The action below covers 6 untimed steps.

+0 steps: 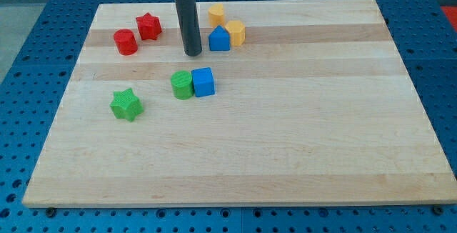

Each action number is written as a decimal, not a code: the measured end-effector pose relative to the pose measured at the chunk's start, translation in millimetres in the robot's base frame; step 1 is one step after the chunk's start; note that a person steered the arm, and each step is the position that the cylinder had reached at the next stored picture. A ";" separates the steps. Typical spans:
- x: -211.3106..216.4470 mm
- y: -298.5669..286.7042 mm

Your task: Separate the green circle from the blue cube

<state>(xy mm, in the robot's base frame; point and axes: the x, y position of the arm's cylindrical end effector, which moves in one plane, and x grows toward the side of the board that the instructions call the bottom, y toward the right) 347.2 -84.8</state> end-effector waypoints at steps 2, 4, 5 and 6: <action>70.0 0.0; 83.8 -3.6; 86.3 -15.4; 119.2 -17.8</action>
